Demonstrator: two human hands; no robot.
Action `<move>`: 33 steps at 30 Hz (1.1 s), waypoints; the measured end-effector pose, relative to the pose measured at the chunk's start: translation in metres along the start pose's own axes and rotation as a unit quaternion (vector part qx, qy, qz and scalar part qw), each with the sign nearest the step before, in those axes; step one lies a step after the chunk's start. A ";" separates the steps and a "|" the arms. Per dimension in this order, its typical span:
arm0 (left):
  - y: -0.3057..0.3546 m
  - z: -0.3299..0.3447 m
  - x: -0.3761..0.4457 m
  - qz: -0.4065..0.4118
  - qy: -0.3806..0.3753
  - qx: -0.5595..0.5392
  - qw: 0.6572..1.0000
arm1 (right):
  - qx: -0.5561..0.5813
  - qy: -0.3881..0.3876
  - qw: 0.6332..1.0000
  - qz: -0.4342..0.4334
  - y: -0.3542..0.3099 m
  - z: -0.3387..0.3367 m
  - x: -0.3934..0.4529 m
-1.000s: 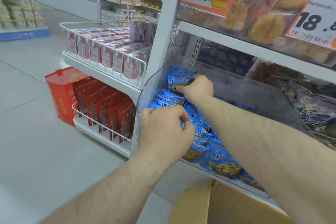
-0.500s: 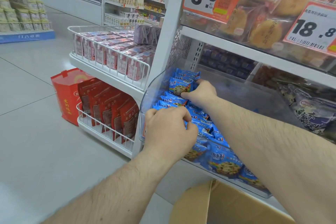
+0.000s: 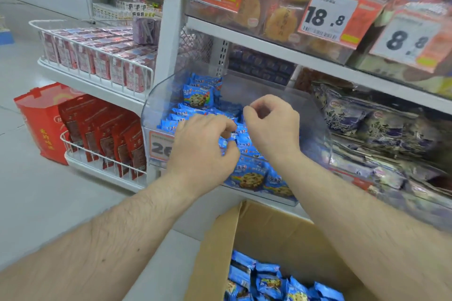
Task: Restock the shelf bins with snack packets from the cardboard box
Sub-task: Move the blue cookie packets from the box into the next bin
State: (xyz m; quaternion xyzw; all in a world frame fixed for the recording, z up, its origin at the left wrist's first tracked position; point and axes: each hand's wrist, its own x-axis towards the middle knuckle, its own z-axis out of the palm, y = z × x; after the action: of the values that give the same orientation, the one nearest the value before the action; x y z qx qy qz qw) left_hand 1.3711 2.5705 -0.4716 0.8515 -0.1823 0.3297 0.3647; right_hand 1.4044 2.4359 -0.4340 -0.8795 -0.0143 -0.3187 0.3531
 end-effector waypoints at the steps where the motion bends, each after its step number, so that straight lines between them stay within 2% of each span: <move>1: 0.006 0.003 -0.005 0.047 -0.003 -0.012 0.999 | 0.023 0.036 0.998 -0.052 0.002 -0.013 -0.017; 4: 0.027 0.013 -0.023 0.147 -0.064 -0.040 0.986 | 0.054 0.095 0.981 -0.158 0.023 -0.042 -0.067; 6: 0.043 0.022 -0.038 0.140 -0.162 -0.054 0.975 | 0.068 0.102 0.981 -0.154 0.045 -0.052 -0.095; 8: 0.053 0.032 -0.051 0.091 -0.302 -0.033 0.949 | 0.078 0.099 0.986 -0.111 0.069 -0.055 -0.120; 10: 0.057 0.045 -0.064 0.078 -0.429 0.006 0.900 | 0.071 0.082 0.992 -0.058 0.095 -0.055 -0.143; 12: 0.058 0.055 -0.074 0.070 -0.530 0.027 0.845 | 0.051 0.057 0.997 0.011 0.124 -0.055 -0.165; 14: 0.057 0.062 -0.081 0.048 -0.589 0.035 0.806 | 0.039 0.014 0.990 0.137 0.162 -0.054 -0.188; 16: 0.056 0.072 -0.085 0.041 -0.615 0.040 0.787 | 0.013 -0.008 0.954 0.301 0.207 -0.051 -0.212; 18: 0.057 0.083 -0.087 0.042 -0.640 0.043 0.766 | -0.024 -0.002 0.897 0.442 0.255 -0.046 -0.237; 20: 0.055 0.093 -0.087 0.028 -0.656 0.037 0.753 | -0.072 -0.036 0.851 0.519 0.297 -0.039 -0.260; 22: 0.052 0.102 -0.088 0.004 -0.663 0.031 0.748 | -0.119 -0.116 0.813 0.558 0.325 -0.029 -0.275; 25: 0.045 0.111 -0.088 -0.027 -0.678 0.028 0.734 | -0.176 -0.268 0.765 0.559 0.354 -0.011 -0.290; 27: 0.042 0.116 -0.087 -0.043 -0.683 0.021 0.729 | -0.264 -0.345 0.756 0.491 0.360 -0.003 -0.293; 29: 0.040 0.119 -0.086 -0.054 -0.680 0.018 0.731 | -0.329 -0.354 0.758 0.438 0.361 -0.002 -0.295; 31: 0.037 0.119 -0.087 -0.064 -0.675 0.020 0.735 | -0.341 -0.331 0.766 0.434 0.361 -0.004 -0.295; 33: 0.036 0.118 -0.089 -0.081 -0.669 0.019 0.738 | -0.326 -0.293 0.796 0.417 0.352 -0.009 -0.295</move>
State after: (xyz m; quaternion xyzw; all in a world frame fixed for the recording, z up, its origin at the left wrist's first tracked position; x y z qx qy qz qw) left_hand 1.3385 2.4652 -0.5762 0.8709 -0.3036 -0.3527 0.1579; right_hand 1.2524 2.2255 -0.8126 -0.9148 0.3559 0.1461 0.1232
